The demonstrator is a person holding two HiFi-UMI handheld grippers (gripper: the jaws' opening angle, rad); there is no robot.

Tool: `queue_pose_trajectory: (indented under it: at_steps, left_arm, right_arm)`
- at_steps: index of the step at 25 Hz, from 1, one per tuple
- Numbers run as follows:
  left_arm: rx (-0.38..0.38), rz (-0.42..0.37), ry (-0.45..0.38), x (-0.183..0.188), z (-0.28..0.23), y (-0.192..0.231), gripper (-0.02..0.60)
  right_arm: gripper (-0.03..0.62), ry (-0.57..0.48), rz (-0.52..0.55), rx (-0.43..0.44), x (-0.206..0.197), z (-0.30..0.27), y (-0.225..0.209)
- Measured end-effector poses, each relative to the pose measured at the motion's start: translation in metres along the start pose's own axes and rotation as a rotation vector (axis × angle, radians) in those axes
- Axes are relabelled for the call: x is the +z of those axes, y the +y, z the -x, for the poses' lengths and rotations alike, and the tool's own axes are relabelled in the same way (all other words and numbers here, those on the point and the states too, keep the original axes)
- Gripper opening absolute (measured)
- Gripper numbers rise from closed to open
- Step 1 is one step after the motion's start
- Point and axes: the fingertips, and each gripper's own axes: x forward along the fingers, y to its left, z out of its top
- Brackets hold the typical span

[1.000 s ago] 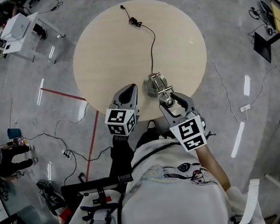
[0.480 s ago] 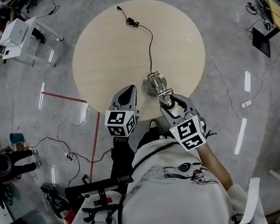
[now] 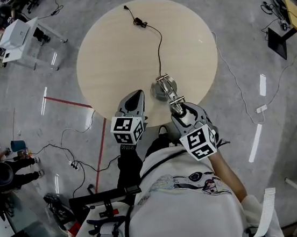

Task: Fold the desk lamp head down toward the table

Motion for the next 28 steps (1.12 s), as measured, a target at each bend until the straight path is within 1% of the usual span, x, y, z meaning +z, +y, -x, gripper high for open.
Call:
queue_pose_trajectory:
  at_steps: [17,23,28]
  left_arm:
    - [-0.007,-0.007,0.006,-0.005,0.001,-0.003,0.0]
    - [-0.008,-0.012,0.01,-0.006,0.002,-0.006,0.0]
    - [-0.007,-0.013,0.016,-0.006,0.005,-0.008,0.0]
  right_arm:
    - [0.216,0.018,0.016,0.011,-0.024,-0.01,0.008]
    - [0.216,-0.024,0.027,0.004,-0.034,-0.013,0.01]
    - [0.216,-0.032,0.048,-0.012,-0.042,-0.015,0.012]
